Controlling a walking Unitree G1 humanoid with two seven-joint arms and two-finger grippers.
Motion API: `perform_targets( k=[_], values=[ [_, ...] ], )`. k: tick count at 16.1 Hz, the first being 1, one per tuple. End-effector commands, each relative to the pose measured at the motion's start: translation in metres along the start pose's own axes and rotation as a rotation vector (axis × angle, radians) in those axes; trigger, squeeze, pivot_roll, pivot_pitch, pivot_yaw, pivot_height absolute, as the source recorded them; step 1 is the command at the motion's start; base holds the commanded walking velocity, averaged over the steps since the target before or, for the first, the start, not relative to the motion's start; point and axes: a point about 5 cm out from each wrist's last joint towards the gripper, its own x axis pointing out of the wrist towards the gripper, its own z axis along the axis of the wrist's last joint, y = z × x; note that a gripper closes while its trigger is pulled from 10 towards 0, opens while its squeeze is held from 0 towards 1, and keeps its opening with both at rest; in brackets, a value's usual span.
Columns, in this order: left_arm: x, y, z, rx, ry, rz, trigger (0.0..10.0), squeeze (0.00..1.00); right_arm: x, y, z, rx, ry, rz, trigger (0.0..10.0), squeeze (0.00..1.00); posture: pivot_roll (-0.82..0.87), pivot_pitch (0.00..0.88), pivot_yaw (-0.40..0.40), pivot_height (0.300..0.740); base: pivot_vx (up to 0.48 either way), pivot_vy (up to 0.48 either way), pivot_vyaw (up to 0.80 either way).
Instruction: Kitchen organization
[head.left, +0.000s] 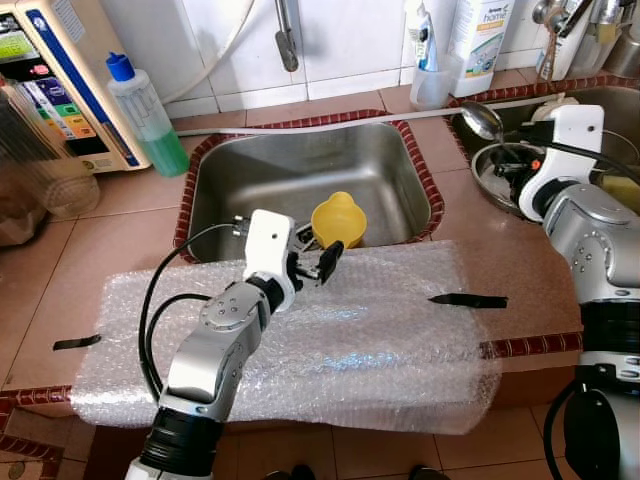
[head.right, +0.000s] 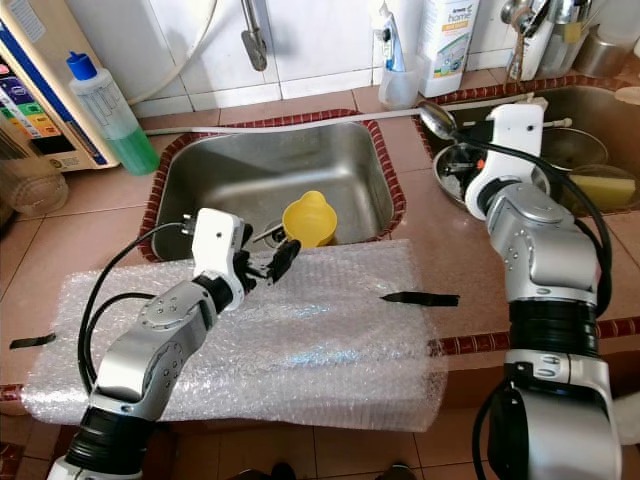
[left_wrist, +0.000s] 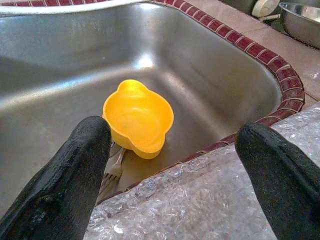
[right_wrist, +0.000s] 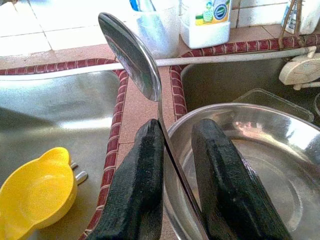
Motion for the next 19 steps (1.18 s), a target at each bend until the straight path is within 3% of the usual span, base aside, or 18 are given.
perform_targets(
  k=[1,3,5,7,10,12,13,14,19],
  values=[
    [-0.001,0.006,0.000,0.014,0.005,0.028,10.0,0.00,0.001,0.002,0.006,-0.005,-0.025,0.008,2.2,0.00,-0.31,0.168,0.138,0.740,0.000,0.000,0.00],
    [-0.001,0.005,-0.001,0.015,0.006,0.027,10.0,0.00,0.001,0.001,0.006,-0.003,-0.028,0.007,2.0,0.00,-0.31,0.167,0.139,0.740,0.000,0.000,0.00],
    [-0.001,0.007,0.000,0.015,0.004,0.028,10.0,0.00,0.001,0.006,0.007,-0.007,-0.050,0.047,2.8,0.00,-0.31,0.167,0.140,0.740,0.000,0.000,0.00],
    [0.000,0.006,0.003,-0.001,-0.020,0.022,10.0,0.00,0.002,0.015,0.009,-0.001,-0.074,0.119,2.9,0.00,-0.31,0.165,0.138,0.740,0.000,0.000,0.00],
    [0.002,0.010,0.020,-0.057,-0.120,0.057,10.0,0.00,0.006,0.040,0.003,-0.077,-0.089,0.249,3.3,0.00,-0.31,0.164,0.134,0.740,0.000,0.000,0.00],
    [0.001,0.021,0.029,-0.083,-0.181,0.134,10.0,0.00,0.007,0.053,0.000,-0.106,-0.107,0.325,4.4,0.00,-0.31,0.164,0.133,0.740,0.000,0.000,0.00],
    [0.001,0.027,0.032,-0.113,-0.204,0.169,10.0,0.00,0.007,0.059,-0.001,-0.103,-0.127,0.382,6.4,0.00,-0.30,0.165,0.129,0.740,0.000,0.000,0.00],
    [0.000,0.032,0.033,-0.149,-0.221,0.200,10.0,0.00,0.006,0.066,-0.001,-0.106,-0.138,0.434,10.0,0.00,-0.30,0.166,0.127,0.740,0.000,0.000,0.00],
    [0.000,0.033,0.036,-0.261,-0.262,0.214,10.0,0.00,-0.002,0.091,-0.001,-0.105,-0.214,0.627,10.0,0.00,-0.30,0.169,0.122,0.740,0.000,0.000,0.00]
  ],
)
